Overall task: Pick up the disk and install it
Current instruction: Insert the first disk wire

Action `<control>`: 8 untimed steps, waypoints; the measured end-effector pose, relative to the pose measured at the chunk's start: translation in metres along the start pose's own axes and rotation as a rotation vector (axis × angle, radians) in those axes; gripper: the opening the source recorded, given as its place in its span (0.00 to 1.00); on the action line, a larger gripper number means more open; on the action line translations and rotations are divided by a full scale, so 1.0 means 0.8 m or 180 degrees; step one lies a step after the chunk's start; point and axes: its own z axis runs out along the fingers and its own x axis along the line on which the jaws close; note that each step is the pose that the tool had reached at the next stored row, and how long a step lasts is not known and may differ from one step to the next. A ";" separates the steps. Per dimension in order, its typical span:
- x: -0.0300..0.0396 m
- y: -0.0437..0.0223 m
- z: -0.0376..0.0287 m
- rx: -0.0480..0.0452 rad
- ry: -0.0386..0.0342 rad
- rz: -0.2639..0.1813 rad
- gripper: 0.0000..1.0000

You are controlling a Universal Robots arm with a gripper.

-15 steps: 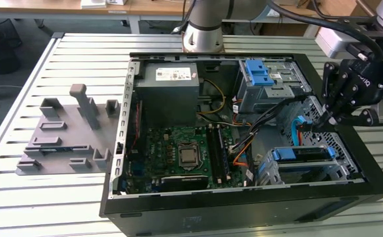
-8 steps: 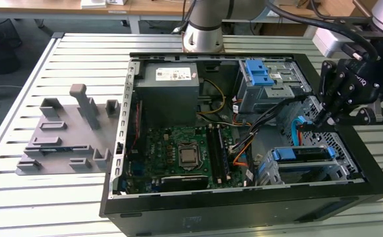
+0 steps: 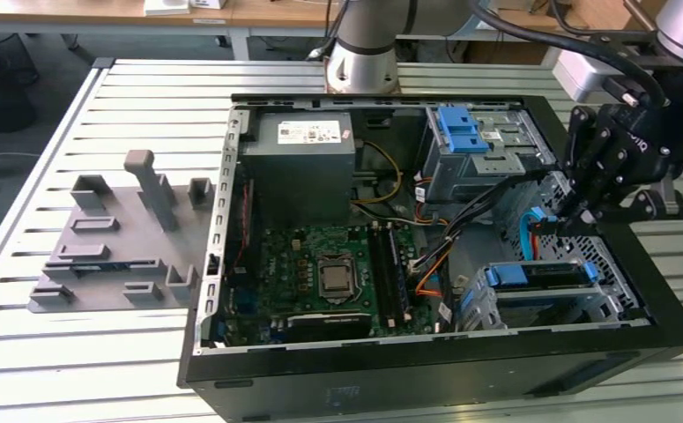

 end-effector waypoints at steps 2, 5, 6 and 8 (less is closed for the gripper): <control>-0.0016 0.0000 0.0009 0.0000 0.0007 0.0000 0.25; -0.0029 0.0001 0.0024 0.0000 0.0013 0.0001 0.25; -0.0030 0.0000 0.0029 0.0000 0.0017 0.0001 0.25; -0.0032 0.0000 0.0037 0.0001 0.0029 0.0001 0.25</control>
